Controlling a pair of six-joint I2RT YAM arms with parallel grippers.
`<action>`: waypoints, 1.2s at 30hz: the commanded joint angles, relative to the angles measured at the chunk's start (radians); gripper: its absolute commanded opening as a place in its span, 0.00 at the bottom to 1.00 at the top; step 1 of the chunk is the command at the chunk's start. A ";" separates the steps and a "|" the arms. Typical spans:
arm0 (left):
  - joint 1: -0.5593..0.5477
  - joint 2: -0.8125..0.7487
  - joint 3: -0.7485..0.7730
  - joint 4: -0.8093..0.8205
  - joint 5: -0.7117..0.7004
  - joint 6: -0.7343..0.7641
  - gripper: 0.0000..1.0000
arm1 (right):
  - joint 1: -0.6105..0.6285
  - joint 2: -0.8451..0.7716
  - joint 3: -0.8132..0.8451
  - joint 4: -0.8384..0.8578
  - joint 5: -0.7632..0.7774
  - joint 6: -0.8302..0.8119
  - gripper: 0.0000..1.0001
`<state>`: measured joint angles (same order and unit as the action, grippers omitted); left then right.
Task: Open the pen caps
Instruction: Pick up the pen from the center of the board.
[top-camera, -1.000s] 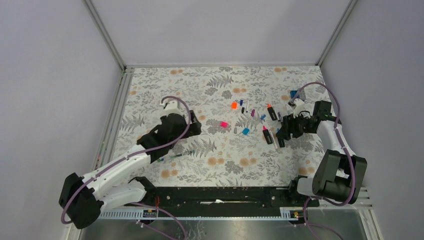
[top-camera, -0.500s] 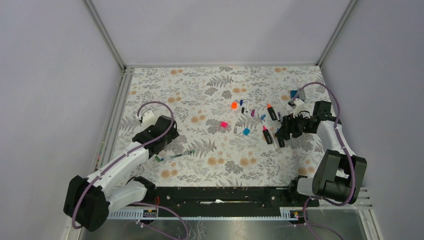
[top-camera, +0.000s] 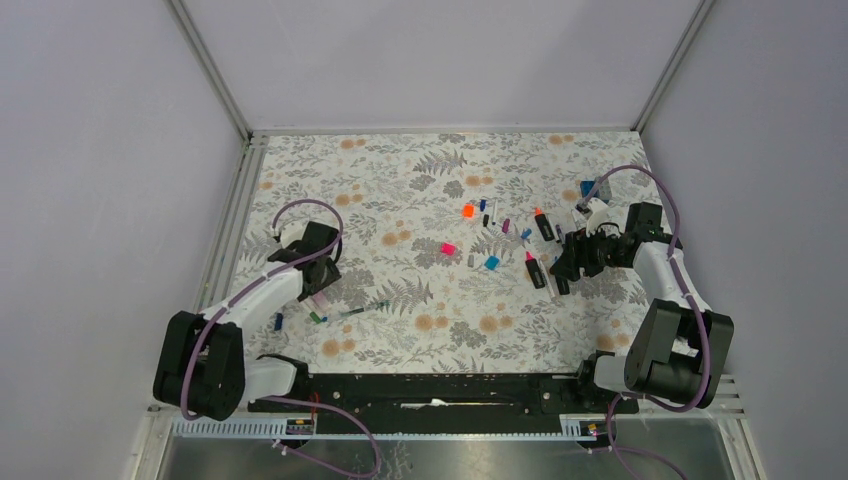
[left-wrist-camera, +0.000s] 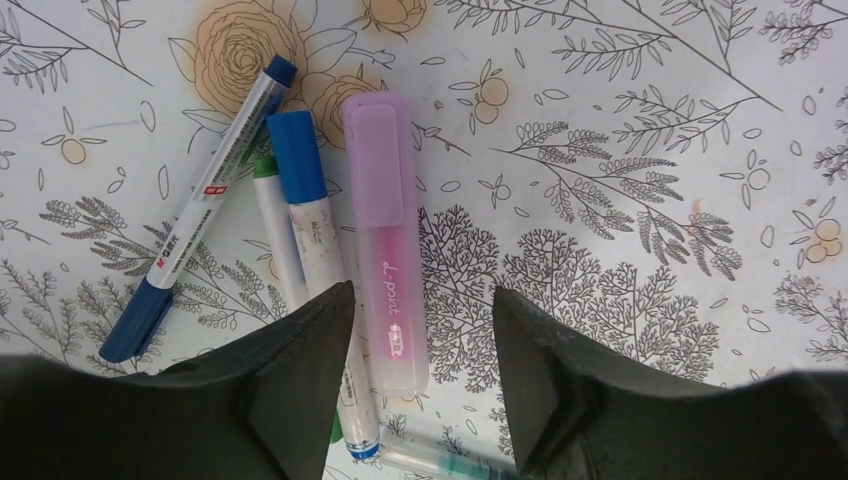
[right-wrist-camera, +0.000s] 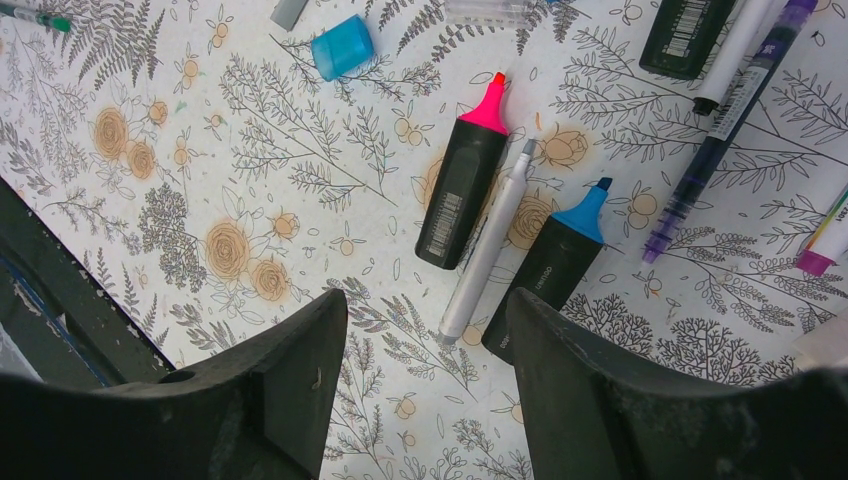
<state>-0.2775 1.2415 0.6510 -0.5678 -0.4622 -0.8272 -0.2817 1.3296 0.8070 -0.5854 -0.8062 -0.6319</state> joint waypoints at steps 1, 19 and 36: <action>0.020 0.028 0.024 0.052 0.031 0.037 0.58 | -0.002 -0.018 -0.001 -0.003 -0.027 -0.022 0.67; 0.060 0.169 0.004 0.124 0.135 0.057 0.47 | -0.002 -0.022 -0.001 -0.003 -0.027 -0.025 0.67; 0.059 0.043 0.020 0.428 0.639 0.169 0.02 | -0.002 -0.076 -0.011 -0.008 -0.118 -0.049 0.67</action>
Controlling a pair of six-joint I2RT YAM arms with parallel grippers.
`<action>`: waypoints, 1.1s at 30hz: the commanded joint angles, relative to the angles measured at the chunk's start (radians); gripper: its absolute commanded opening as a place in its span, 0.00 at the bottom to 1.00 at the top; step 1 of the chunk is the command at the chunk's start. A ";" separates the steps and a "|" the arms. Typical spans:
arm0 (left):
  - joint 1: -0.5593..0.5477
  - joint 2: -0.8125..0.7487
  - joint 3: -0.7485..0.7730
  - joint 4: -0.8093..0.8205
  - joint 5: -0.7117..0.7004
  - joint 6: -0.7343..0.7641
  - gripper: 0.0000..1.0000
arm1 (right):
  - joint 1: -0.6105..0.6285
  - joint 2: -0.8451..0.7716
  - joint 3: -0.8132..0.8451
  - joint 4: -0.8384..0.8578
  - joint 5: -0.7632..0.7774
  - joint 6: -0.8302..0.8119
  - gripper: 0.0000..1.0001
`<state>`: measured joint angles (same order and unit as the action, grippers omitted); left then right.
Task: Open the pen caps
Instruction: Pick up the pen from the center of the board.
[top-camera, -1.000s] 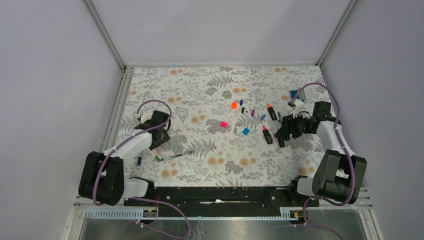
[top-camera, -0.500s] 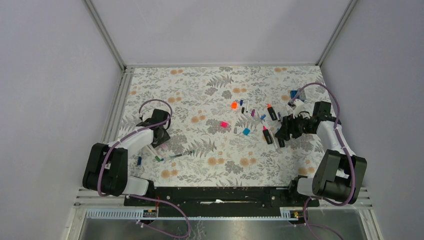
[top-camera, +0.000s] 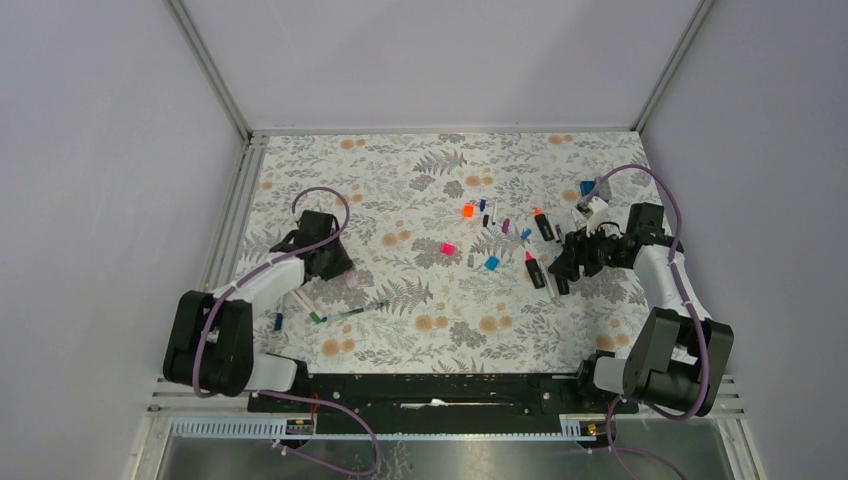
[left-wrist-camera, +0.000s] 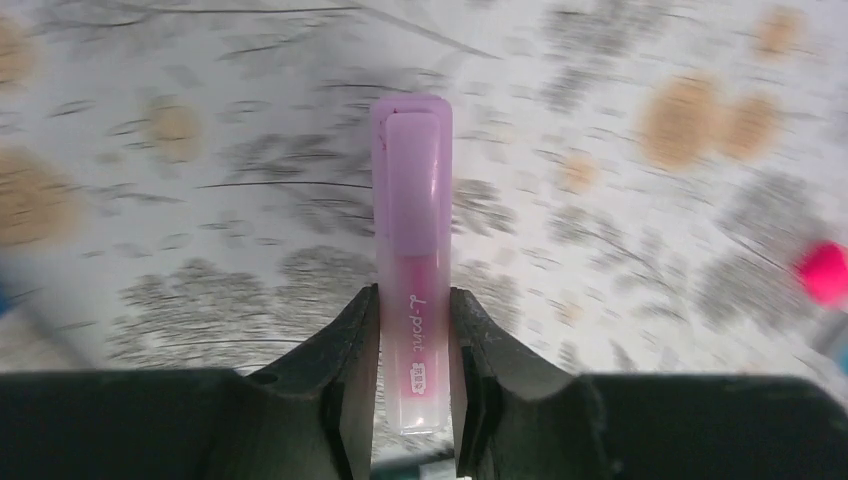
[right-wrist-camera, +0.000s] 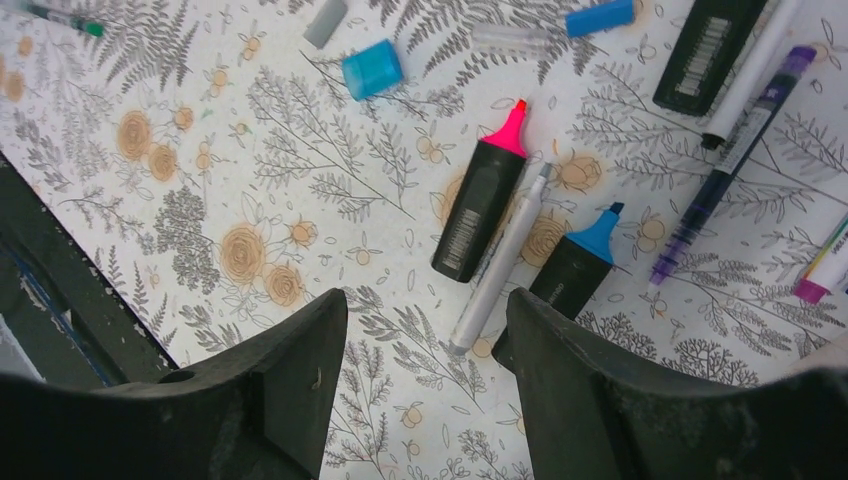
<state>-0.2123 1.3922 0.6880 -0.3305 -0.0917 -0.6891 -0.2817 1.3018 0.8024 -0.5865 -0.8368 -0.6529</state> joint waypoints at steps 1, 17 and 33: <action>-0.010 -0.130 -0.030 0.243 0.317 0.015 0.02 | -0.002 -0.054 -0.007 -0.007 -0.111 -0.028 0.67; -0.603 0.124 0.103 1.073 0.169 -0.332 0.00 | 0.180 -0.116 0.024 0.072 -0.470 0.218 0.80; -0.811 0.320 0.353 0.918 -0.094 -0.353 0.00 | 0.269 -0.158 -0.123 0.504 -0.285 0.620 0.72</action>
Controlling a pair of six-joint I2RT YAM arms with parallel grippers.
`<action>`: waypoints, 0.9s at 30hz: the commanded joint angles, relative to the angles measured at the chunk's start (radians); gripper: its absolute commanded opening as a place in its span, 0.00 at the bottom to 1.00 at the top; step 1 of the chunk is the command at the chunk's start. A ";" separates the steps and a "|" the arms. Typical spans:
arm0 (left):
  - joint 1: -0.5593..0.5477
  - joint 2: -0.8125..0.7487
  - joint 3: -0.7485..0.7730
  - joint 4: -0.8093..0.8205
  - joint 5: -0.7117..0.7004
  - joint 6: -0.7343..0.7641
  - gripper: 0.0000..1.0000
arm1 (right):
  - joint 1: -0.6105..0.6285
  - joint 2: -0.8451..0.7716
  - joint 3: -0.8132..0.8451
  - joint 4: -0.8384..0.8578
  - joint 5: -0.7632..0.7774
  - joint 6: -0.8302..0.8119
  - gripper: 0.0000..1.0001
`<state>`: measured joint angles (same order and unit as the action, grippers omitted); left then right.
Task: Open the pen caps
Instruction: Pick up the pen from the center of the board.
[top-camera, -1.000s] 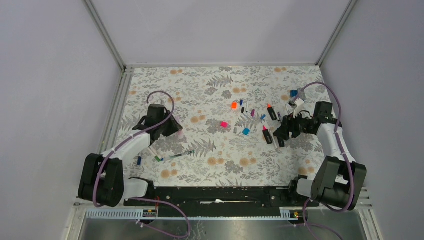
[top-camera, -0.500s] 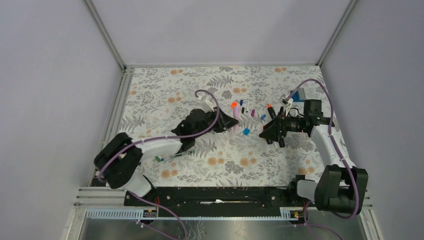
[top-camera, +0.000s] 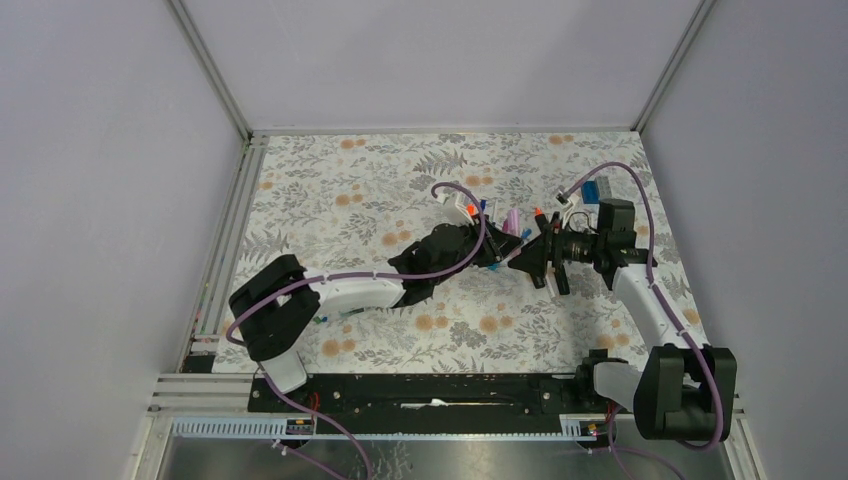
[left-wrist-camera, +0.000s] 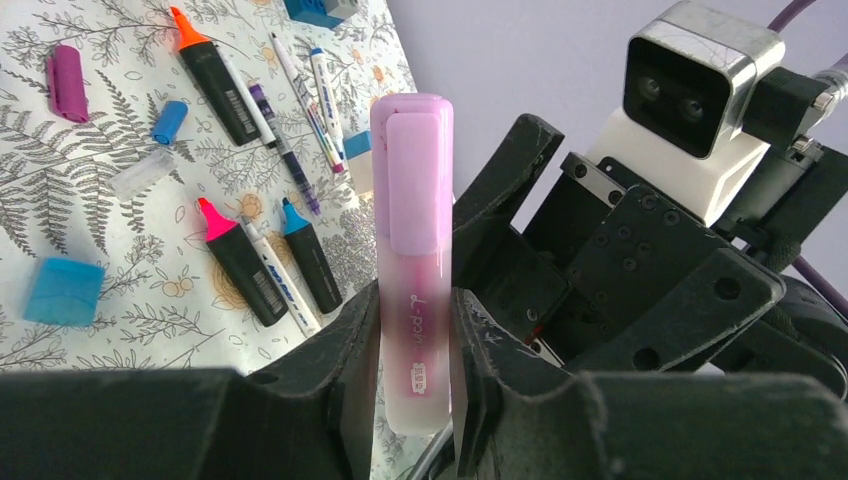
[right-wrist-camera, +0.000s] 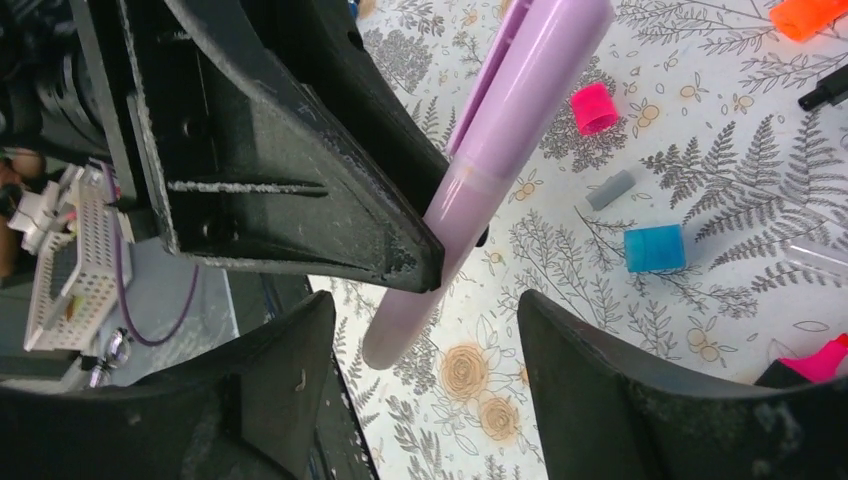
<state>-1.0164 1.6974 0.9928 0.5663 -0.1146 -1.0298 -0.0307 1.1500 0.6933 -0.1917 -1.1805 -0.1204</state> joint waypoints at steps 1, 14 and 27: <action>-0.008 0.019 0.052 0.021 -0.070 -0.017 0.00 | 0.023 -0.004 -0.017 0.129 0.070 0.104 0.68; -0.025 -0.007 0.024 0.093 -0.054 0.029 0.27 | 0.052 0.032 -0.011 0.180 0.083 0.125 0.00; 0.121 -0.403 -0.322 0.321 0.155 0.430 0.99 | 0.052 0.028 -0.030 0.126 -0.205 -0.003 0.00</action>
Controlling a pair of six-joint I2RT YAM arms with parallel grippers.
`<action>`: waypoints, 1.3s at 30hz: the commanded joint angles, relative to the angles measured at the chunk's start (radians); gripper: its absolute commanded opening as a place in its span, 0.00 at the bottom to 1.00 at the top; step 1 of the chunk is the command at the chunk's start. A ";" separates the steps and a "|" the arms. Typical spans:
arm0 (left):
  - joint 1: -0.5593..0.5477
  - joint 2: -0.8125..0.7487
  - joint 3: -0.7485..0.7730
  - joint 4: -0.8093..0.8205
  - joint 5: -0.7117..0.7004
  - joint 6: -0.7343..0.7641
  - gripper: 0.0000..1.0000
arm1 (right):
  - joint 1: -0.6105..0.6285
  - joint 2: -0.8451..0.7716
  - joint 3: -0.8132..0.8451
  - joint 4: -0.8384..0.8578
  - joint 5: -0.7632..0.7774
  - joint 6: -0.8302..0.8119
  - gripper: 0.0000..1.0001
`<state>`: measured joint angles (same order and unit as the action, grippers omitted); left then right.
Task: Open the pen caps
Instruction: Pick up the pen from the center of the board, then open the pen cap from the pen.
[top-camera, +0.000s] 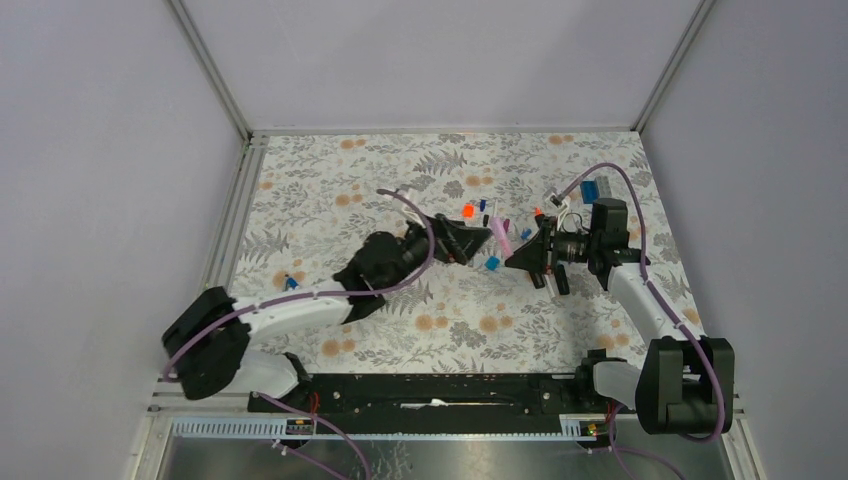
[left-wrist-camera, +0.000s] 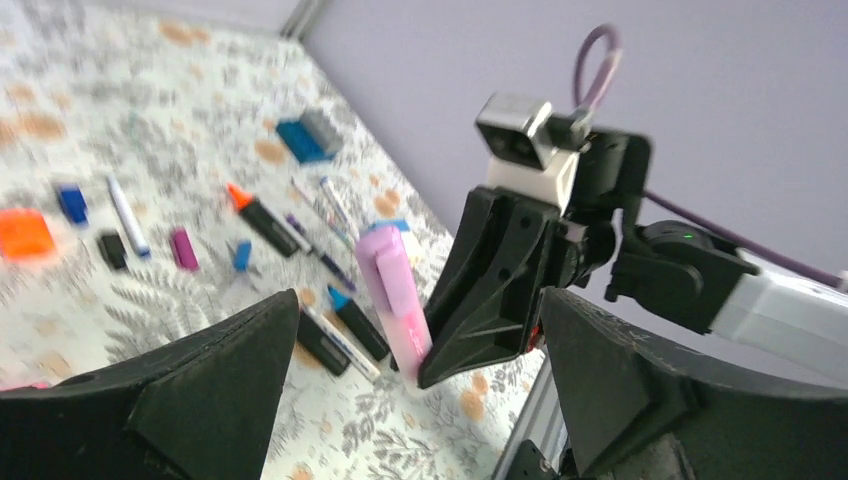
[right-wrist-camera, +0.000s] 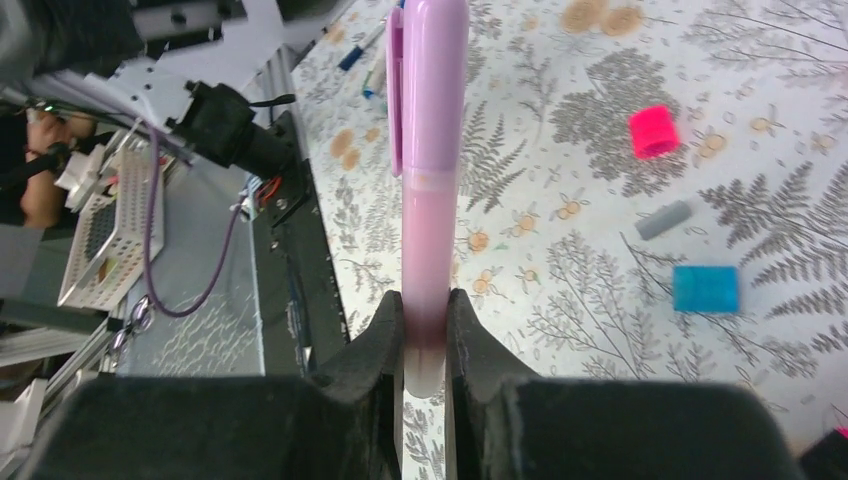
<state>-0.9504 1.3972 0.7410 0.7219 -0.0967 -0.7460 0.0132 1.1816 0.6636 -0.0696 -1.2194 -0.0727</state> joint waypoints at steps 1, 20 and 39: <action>0.078 -0.120 -0.089 0.185 0.205 0.146 0.99 | 0.008 0.001 -0.002 0.006 -0.197 -0.052 0.00; 0.112 0.163 0.054 0.440 0.617 -0.033 0.91 | 0.033 -0.009 -0.113 0.397 -0.338 0.270 0.00; 0.104 0.277 0.097 0.595 0.712 -0.150 0.00 | 0.036 -0.011 -0.107 0.393 -0.345 0.268 0.37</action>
<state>-0.8310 1.6684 0.7898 1.1797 0.5491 -0.8738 0.0402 1.1797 0.5453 0.3069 -1.5623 0.1883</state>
